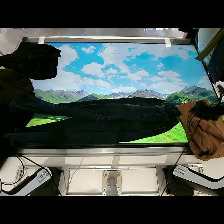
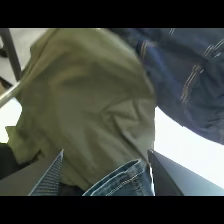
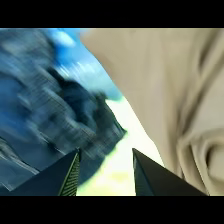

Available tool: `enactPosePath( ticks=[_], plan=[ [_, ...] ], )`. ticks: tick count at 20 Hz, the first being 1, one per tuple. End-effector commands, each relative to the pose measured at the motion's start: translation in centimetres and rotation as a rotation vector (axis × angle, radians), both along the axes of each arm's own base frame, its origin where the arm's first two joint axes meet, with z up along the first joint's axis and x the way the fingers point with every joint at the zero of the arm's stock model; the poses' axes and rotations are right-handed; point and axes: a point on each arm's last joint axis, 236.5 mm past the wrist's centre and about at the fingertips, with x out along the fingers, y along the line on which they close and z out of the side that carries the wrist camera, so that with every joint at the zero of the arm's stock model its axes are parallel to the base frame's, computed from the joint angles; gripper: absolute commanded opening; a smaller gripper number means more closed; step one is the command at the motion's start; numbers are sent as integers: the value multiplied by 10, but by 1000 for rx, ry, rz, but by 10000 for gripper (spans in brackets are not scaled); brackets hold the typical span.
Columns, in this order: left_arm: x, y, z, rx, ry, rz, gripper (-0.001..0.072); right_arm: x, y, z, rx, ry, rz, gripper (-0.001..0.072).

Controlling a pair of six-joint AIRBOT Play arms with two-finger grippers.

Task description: Fold the clothes and pants, and hang the long-sleeved shirts on hangers.

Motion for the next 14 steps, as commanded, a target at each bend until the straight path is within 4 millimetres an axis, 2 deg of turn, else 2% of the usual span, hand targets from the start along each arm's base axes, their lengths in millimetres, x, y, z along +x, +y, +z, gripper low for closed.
enactPosePath(
  ticks=[1,3,6,8,11,14],
  plan=[
    [1,-11,-12,-105,175,-49,606,41,-2,42,19,-178,-47,374],
    [7,-11,-53,-213,317,-67,607,45,2,44,36,-193,-48,374],
    [43,-18,-96,-380,342,-98,606,38,19,41,70,-154,0,373],
    [68,-23,-117,-448,332,-133,607,36,34,40,95,-128,31,373],
    [96,-23,-139,-423,364,-193,606,42,57,40,113,-114,63,373],
    [107,-23,-160,-395,443,-282,564,50,85,40,109,-119,137,373]
  ],
)
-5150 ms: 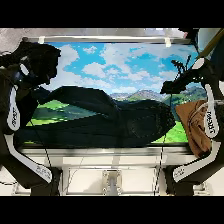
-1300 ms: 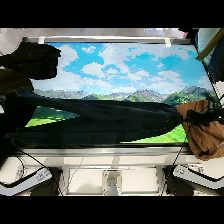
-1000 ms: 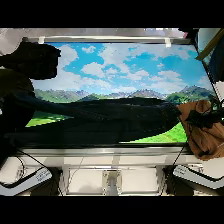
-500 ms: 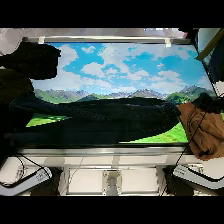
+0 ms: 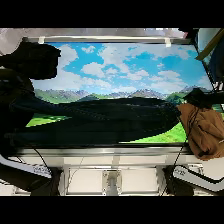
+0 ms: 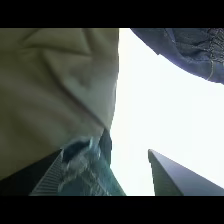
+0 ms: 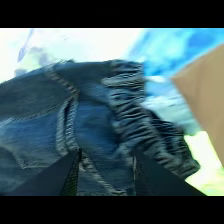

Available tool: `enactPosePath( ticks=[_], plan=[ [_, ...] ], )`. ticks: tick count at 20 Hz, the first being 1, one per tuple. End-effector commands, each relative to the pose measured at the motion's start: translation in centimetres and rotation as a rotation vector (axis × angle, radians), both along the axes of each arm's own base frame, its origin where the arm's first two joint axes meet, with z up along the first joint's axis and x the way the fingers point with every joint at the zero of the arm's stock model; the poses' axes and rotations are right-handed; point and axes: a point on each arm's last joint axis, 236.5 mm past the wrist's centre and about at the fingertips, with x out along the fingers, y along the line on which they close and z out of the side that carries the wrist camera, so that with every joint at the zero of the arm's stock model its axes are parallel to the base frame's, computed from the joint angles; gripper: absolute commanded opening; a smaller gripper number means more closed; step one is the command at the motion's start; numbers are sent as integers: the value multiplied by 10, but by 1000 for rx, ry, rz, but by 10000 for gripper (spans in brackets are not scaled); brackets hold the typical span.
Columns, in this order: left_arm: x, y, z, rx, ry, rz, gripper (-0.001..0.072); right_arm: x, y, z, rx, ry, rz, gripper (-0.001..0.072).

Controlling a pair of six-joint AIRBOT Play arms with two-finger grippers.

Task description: Fold the clothes and pants, and hang the long-sleeved shirts on hangers.

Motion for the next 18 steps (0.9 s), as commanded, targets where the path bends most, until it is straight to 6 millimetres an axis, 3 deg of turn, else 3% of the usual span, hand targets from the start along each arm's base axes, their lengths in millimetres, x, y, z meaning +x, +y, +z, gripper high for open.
enactPosePath(
  ticks=[1,7,10,11,12,13,14,15,18],
  plan=[
    [13,-9,-34,-24,88,-141,564,10,31,1,-5,-14,68,373],
    [15,-6,-61,-18,147,-202,558,29,64,3,-52,-72,144,373],
    [1,-19,-67,-17,206,-321,388,27,61,0,-64,-50,131,373],
    [-7,-25,-68,-24,233,-367,260,26,59,-2,-70,-40,121,373],
    [-12,-30,-68,-27,250,-402,247,25,57,-3,-75,-33,115,373],
    [-15,-31,-65,-31,256,-412,254,24,57,-3,-79,-30,116,373],
    [-16,-31,-59,-28,252,-412,383,23,56,-4,-85,-25,118,373],
    [-16,-29,-53,-19,242,-409,562,22,55,-5,-89,-21,120,373],
    [-16,-25,-41,14,223,-431,578,22,55,-5,-90,-21,120,373]
  ],
)
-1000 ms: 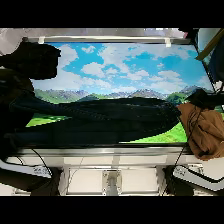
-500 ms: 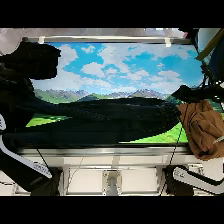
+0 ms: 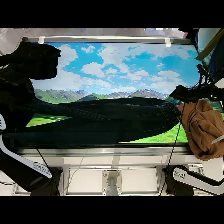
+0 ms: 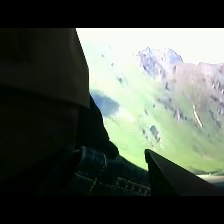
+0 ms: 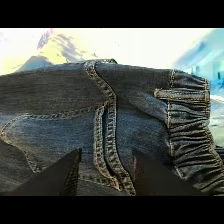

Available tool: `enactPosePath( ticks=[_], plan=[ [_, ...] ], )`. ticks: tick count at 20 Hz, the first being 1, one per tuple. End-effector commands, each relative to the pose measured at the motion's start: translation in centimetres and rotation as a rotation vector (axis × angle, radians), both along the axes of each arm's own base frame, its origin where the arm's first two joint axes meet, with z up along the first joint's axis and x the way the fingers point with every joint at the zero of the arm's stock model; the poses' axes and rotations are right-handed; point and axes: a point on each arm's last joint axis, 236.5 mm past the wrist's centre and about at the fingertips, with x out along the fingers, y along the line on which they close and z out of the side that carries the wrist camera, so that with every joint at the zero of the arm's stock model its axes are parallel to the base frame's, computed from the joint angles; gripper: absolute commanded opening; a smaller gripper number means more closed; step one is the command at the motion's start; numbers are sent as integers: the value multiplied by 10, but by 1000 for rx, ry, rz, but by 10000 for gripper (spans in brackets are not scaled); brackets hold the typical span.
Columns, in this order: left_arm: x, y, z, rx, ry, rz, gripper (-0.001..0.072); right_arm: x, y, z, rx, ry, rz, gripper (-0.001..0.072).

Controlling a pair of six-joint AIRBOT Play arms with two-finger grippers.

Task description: Fold the clothes and pants, and hang the long-sleeved shirts on hangers.

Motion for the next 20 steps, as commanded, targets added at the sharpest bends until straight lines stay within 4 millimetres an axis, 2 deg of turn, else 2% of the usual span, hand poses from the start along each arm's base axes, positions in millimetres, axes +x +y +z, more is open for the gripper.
enactPosePath(
  ticks=[1,4,6,10,11,14,15,17,18,19,20],
  plan=[
    [-4,-1,10,13,-4,-41,577,-1,-1,-1,-9,5,-2,373],
    [-5,-2,8,15,1,-61,563,-1,-1,-1,-8,6,-2,373],
    [-4,-1,8,24,-5,-74,505,-1,-1,-1,-8,5,-2,373],
    [-3,0,-4,20,5,-78,489,-1,-1,-1,0,12,-19,373],
    [-4,0,-8,15,13,-78,441,-1,-1,-1,2,14,-24,373],
    [0,1,-10,22,4,-75,35,-1,-1,-1,2,14,-24,373],
    [1,2,-7,28,-5,-74,24,-1,-1,-1,3,16,-23,373],
    [6,5,14,54,-44,-71,24,-4,-1,0,-2,22,-18,373],
    [11,9,34,83,-86,-65,24,-5,-3,0,-14,23,-16,373],
    [16,13,59,120,-144,-54,24,-7,-6,0,-30,24,-14,373],
    [23,19,92,172,-223,-38,24,-9,-10,0,-54,25,-13,373]
  ],
)
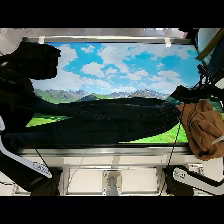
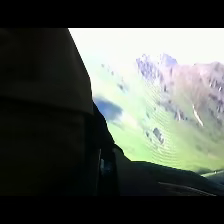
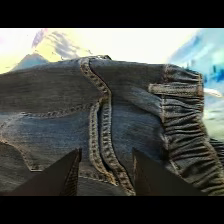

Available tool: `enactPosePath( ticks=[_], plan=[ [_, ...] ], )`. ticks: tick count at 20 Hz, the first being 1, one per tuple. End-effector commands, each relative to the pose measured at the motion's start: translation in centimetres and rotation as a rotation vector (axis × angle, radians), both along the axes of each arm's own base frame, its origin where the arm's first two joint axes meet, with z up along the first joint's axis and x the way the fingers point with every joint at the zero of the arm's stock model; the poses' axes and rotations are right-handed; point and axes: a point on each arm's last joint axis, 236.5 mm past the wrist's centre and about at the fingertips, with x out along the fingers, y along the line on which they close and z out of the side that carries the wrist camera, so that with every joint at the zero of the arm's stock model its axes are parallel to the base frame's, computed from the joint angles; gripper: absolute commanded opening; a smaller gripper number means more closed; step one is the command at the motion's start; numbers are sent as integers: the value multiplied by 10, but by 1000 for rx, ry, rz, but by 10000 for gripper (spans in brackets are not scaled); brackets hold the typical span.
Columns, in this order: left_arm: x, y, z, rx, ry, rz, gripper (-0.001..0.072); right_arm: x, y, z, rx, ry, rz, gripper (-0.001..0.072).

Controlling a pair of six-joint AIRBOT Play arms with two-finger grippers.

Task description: Fold the clothes and pants, and hang the long-sleeved shirts on hangers.

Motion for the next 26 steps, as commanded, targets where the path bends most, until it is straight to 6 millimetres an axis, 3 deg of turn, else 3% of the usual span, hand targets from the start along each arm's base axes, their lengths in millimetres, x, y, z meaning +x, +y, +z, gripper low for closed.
enactPosePath(
  ticks=[1,5,6,7,8,10,12,15,17,18,19,20,21,24,26],
  plan=[
    [18,15,90,123,-222,49,23,-6,-10,-1,-59,11,7,373],
    [23,5,255,166,-653,161,23,-14,-27,-8,-141,43,15,373],
    [16,0,283,178,-712,166,23,-15,-32,-9,-163,47,15,373],
    [7,-6,295,184,-720,158,23,-16,-37,-10,-176,52,10,373],
    [-6,-14,293,172,-686,140,23,-17,-44,-10,-189,55,-2,373],
    [-42,-25,251,152,-532,93,22,-19,-58,-10,-189,55,-41,373],
    [-94,-1,176,188,-367,174,22,-23,-71,-11,-184,60,-78,373],
    [-159,33,65,220,-251,331,23,-20,-76,-10,-157,43,-110,373],
    [-181,30,8,219,-177,336,23,-14,-67,-12,-106,34,-115,374],
    [-182,26,-5,212,-163,332,25,-11,-62,-15,-77,40,-116,374],
    [-178,24,-10,210,-160,323,205,-9,-59,-22,-50,53,-118,374],
    [-167,24,-3,201,-195,345,612,-7,-56,-28,-25,66,-119,379],
    [-154,33,17,171,-269,432,706,-3,-53,-33,3,73,-122,399],
    [-115,63,104,99,-514,610,681,19,-49,-21,46,4,-134,419],
    [-93,66,130,52,-513,579,679,38,-53,-1,46,-75,-157,418]
  ],
)
